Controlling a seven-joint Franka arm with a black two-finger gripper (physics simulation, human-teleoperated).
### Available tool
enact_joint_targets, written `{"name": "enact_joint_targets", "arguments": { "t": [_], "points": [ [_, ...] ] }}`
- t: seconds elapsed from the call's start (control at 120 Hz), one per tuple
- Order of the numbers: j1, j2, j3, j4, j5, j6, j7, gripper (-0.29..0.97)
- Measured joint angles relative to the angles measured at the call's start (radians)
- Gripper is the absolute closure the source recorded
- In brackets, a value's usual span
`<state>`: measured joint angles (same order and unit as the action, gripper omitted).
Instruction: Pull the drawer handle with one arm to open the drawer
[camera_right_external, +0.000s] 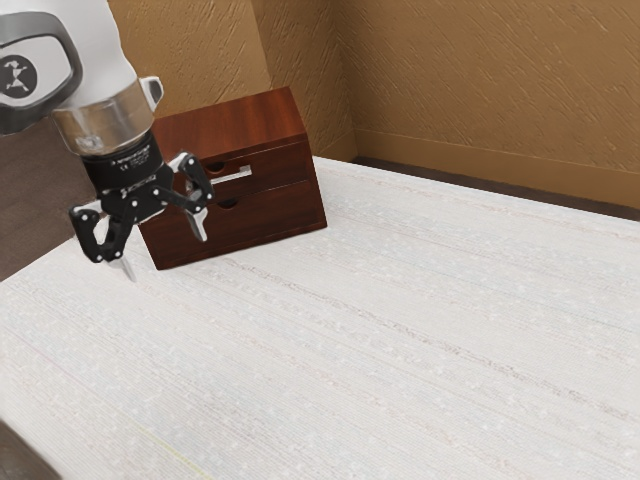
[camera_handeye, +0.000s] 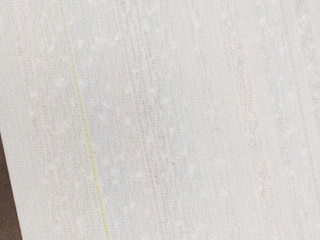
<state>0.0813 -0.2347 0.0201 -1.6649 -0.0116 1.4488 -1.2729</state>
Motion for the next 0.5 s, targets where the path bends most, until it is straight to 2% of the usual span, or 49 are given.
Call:
{"name": "enact_joint_targets", "arguments": {
  "t": [0.133,0.2,0.308,0.367,0.425,0.5],
  "points": [
    [-0.008,0.026,0.000,0.011,0.006,0.025,-0.037,0.00],
    [0.002,0.065,-0.005,0.026,0.054,0.032,-0.053,0.00],
    [0.214,0.077,-0.144,0.031,0.095,0.035,-0.079,0.00],
    [0.300,0.081,-0.180,0.033,0.097,0.035,-0.094,0.00],
    [0.351,0.088,-0.189,0.043,0.083,0.037,-0.110,0.00],
    [0.371,0.111,-0.191,0.074,0.072,0.051,-0.132,0.00]
  ]
}}
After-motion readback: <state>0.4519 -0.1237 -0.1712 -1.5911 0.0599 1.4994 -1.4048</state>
